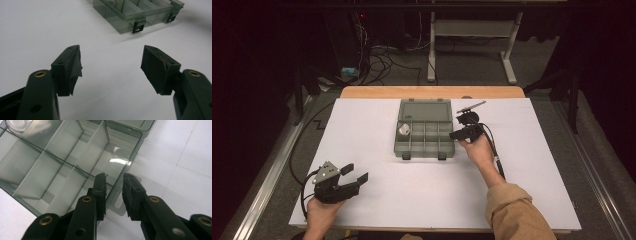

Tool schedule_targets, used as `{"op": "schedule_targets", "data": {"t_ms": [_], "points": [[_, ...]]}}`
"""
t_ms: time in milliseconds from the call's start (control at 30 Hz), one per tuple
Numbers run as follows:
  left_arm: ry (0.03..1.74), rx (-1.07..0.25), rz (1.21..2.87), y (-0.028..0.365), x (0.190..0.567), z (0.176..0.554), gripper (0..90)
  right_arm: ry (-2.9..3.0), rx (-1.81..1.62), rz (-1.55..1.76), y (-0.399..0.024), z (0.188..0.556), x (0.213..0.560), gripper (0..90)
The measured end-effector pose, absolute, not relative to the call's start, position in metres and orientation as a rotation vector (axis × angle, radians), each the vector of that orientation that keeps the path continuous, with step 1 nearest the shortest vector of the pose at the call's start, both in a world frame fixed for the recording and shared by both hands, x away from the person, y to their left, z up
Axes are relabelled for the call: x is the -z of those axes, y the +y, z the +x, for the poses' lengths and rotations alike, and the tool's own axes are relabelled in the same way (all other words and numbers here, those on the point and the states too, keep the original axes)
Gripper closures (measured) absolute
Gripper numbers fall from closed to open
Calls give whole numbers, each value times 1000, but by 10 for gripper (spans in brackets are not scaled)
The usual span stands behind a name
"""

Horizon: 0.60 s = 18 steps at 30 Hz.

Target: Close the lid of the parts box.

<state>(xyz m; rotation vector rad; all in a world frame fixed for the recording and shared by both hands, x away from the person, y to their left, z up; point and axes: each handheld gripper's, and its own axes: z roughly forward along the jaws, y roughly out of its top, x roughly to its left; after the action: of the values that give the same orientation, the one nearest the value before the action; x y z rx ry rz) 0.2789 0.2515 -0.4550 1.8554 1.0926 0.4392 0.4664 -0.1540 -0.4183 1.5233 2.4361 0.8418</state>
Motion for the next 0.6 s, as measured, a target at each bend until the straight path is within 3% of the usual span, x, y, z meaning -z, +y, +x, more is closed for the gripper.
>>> {"op": "schedule_targets", "data": {"t_ms": [600], "points": [[1097, -489, 1852, 241, 445, 314, 353, 2436, -853, 1525, -155, 466, 419, 736]]}}
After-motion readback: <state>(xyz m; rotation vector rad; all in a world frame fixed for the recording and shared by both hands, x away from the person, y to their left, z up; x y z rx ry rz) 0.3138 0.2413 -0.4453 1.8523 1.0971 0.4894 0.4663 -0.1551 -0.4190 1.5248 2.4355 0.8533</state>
